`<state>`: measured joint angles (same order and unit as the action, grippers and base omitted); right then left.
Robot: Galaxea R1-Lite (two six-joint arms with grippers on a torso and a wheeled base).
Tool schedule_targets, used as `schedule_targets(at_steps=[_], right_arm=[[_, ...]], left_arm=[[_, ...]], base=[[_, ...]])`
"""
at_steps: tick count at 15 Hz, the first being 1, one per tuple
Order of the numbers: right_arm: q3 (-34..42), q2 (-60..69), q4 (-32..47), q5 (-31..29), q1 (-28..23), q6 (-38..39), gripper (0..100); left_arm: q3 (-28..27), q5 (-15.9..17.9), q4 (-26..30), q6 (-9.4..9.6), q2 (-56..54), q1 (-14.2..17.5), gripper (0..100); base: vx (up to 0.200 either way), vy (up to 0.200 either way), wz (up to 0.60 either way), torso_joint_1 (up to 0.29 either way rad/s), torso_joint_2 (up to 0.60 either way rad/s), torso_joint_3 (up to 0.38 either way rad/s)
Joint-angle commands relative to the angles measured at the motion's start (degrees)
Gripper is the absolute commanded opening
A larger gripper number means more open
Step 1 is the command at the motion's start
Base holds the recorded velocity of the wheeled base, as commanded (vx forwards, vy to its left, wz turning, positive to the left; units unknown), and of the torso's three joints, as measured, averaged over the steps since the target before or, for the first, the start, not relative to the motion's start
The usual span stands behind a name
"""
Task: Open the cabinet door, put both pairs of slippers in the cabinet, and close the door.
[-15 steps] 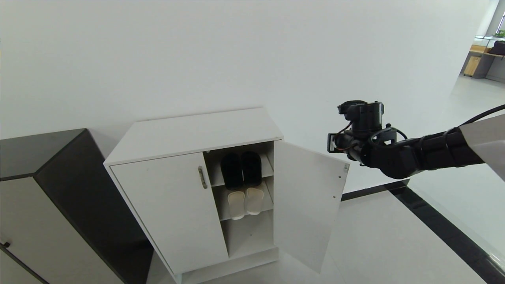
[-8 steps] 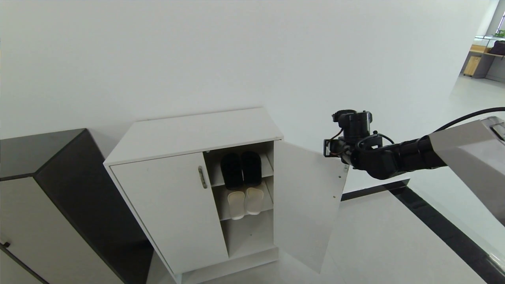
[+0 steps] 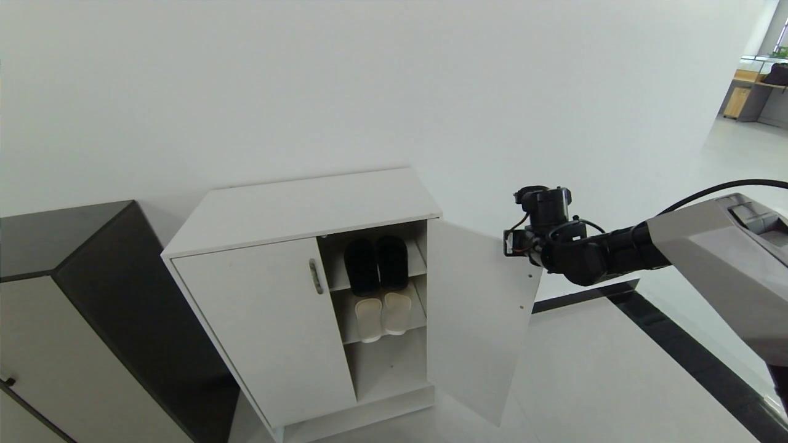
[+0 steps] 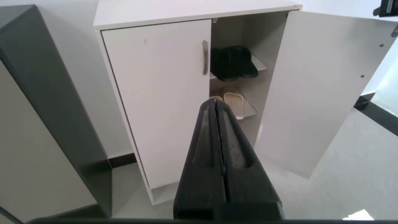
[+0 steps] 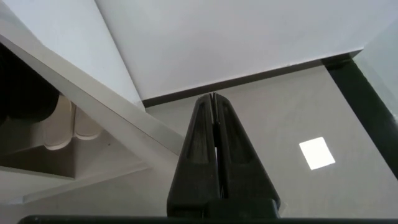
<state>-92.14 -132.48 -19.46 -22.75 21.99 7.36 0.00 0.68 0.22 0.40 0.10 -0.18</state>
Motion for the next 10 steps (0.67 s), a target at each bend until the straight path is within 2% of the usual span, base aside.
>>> schedule_targets(at_steps=[1,7,10], right_arm=[[0.47,-0.33,0.03,-0.02,0.16,0.02,0],[7.15,4.68,-0.23,-0.02,2.88,0.02,0],[15.06,10.48,-1.20,0.07,9.56,0.28,0]], left_arm=[[0.00,0.02,-0.04,-0.05,-0.01,0.01,0],[0.00,0.02,-0.04,0.04,-0.01,0.01,0],[0.00,0.02,0.04,0.04,-0.01,0.01,0]], base=[[0.000,0.000,0.00,0.000,0.00,0.000],[0.000,0.000,0.00,0.000,0.00,0.000],[0.000,0.000,0.00,0.000,0.00,0.000]])
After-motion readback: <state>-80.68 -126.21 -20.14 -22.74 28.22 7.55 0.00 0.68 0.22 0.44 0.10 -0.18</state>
